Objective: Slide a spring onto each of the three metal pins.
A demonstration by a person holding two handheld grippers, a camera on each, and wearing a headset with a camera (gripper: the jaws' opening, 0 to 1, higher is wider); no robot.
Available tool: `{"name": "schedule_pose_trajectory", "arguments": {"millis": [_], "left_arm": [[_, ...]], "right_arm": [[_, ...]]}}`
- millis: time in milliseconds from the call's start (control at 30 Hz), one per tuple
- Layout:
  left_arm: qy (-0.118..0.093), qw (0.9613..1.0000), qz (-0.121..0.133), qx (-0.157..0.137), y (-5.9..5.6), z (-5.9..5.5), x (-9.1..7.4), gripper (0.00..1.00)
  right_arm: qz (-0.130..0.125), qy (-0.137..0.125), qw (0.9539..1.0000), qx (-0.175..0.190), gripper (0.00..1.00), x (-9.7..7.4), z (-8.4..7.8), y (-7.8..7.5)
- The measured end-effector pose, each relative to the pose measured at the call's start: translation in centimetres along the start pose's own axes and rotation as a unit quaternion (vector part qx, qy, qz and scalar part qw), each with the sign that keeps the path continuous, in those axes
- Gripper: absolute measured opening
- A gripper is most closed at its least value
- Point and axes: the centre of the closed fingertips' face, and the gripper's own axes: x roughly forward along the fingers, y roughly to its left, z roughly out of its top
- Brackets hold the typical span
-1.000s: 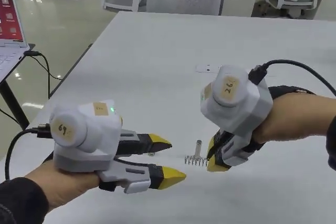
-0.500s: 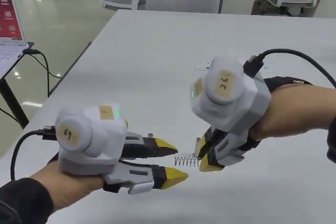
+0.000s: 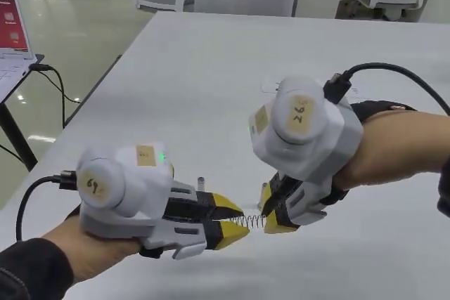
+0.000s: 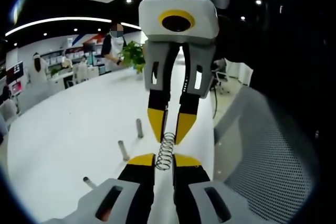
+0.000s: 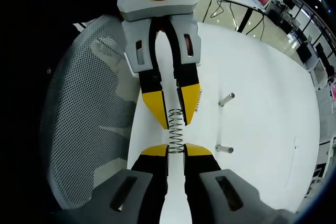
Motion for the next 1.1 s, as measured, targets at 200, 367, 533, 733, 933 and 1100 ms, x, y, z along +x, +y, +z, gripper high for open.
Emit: {"name": "schedule_pose_trajectory", "arguments": {"millis": [200,367,533,733,933,1100], "left_arm": [[0.007,1.0000,0.000,0.004,0.0,-0.3,0.1,0.04],[0.011,0.9999,-0.003,0.008,-0.1,-0.4,0.1,0.03],[0.013,0.9998,-0.006,0.012,-0.3,-0.5,0.2,0.03],[0.007,0.9999,-0.006,0.014,-0.3,-0.2,0.2,0.03],[0.001,0.9998,-0.006,0.018,-0.3,0.0,0.2,0.03],[0.001,0.9998,-0.006,0.019,-0.3,-0.2,0.3,0.02]], "right_arm": [[-0.006,-0.010,0.9999,0.000,0.07,-0.9,0.6,-0.1],[-0.015,-0.020,0.9997,-0.007,0.07,-1.7,1.6,-0.1],[-0.018,-0.038,0.9990,-0.015,0.07,-2.3,3.0,0.2],[-0.025,-0.041,0.9983,-0.033,0.07,-2.6,4.2,0.3],[-0.029,-0.042,0.9980,-0.037,0.07,-2.7,4.6,0.2],[-0.021,-0.050,0.9983,-0.019,0.09,-2.6,4.7,0.1]]}}
